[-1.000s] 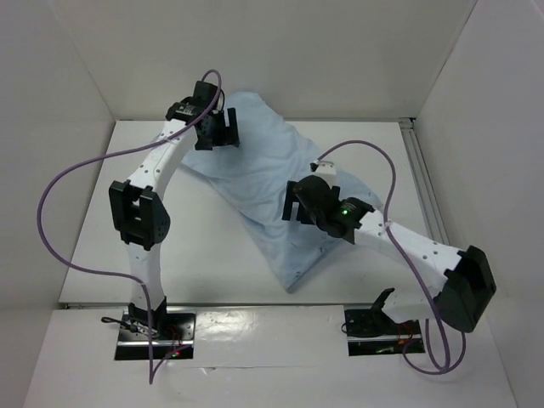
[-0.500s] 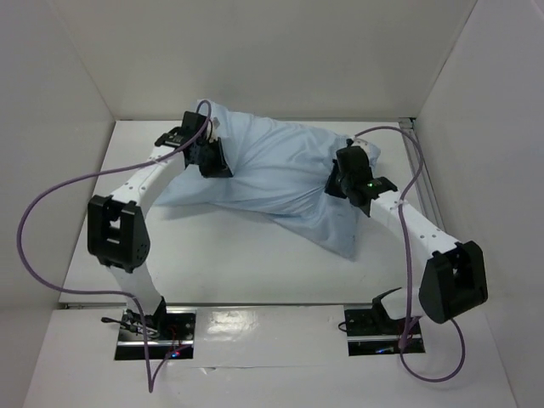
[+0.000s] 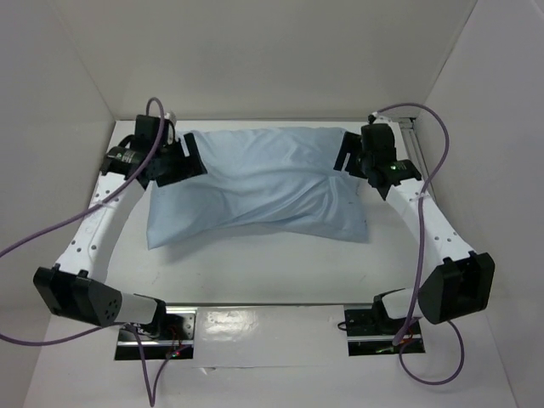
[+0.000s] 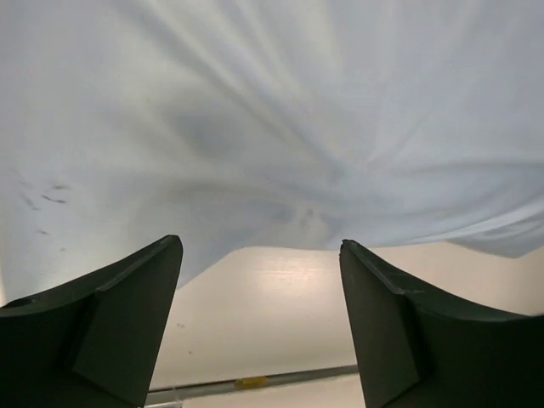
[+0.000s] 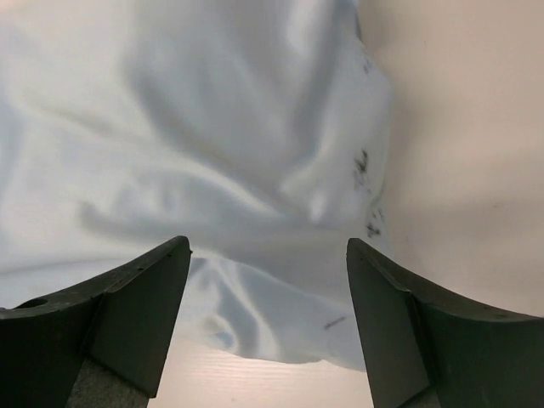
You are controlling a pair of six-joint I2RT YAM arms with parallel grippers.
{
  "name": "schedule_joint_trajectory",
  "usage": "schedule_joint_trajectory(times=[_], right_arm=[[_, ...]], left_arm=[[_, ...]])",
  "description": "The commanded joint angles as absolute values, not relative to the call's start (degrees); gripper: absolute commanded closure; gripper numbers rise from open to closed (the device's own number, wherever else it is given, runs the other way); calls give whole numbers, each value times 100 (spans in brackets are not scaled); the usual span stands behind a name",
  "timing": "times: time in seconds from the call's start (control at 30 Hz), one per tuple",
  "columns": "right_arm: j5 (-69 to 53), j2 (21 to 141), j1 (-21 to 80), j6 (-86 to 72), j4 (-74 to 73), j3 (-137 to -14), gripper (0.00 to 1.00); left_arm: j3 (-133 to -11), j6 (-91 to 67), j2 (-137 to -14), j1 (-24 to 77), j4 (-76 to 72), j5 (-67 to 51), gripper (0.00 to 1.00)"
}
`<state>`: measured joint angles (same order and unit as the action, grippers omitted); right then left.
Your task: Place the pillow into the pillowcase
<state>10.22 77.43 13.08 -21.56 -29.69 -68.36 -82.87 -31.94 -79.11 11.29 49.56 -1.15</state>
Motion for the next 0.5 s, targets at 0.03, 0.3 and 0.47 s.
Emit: schedule_joint_trajectory(times=[0.03,0.3,0.47], right_arm=[[591,7716,1502,-2162,-2664,-7566,22],[763,9061,2145,-2232,-2803,-8279,8],[879,9272,1900,-2303,-2338,-7410,5]], left_arm=[[-9122,-3050,-7953,968,5089,492,16],[-9695,-3023,-9176,773,4975,555,19],[-9054,-3023,-9053,651,4658,414,16]])
